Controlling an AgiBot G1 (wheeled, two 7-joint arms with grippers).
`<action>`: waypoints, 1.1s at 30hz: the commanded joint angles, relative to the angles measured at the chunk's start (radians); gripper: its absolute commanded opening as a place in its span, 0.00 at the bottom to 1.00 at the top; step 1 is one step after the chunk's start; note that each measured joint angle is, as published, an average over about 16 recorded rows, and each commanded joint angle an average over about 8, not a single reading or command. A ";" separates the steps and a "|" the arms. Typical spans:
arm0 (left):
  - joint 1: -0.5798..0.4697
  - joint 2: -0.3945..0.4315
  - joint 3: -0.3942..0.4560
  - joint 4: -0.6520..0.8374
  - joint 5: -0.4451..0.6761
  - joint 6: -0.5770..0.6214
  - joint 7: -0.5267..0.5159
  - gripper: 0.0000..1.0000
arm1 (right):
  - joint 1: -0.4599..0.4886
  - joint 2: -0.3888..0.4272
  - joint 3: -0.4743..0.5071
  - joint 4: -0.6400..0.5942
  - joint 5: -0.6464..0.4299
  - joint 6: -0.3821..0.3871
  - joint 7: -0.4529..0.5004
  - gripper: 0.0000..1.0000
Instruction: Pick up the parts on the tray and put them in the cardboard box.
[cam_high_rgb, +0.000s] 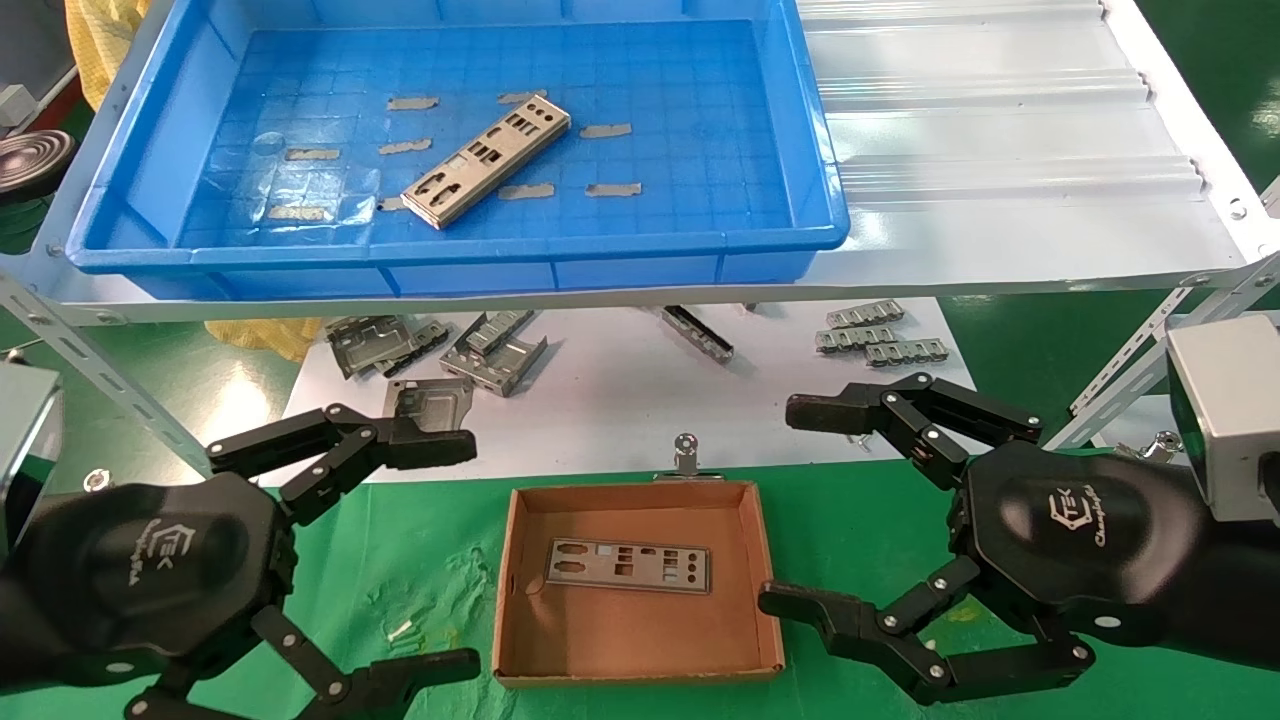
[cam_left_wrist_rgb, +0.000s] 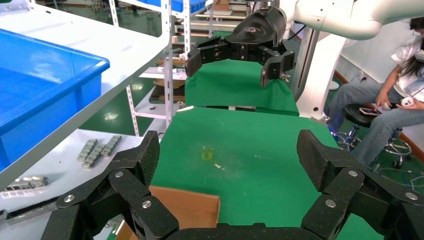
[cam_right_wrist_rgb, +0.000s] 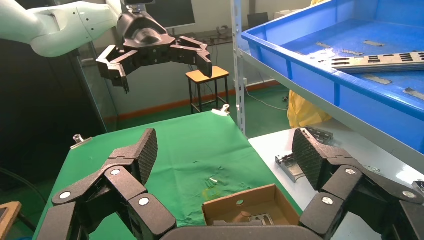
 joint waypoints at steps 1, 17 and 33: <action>0.000 0.000 0.000 0.000 0.000 0.000 0.000 1.00 | 0.000 0.000 0.000 0.000 0.000 0.000 0.000 1.00; 0.000 0.000 0.000 0.000 0.000 0.000 0.000 1.00 | 0.000 0.000 0.000 0.000 0.000 0.000 0.000 1.00; 0.000 0.000 0.000 0.000 0.000 0.000 0.000 1.00 | 0.000 0.000 0.000 0.000 0.000 0.000 0.000 1.00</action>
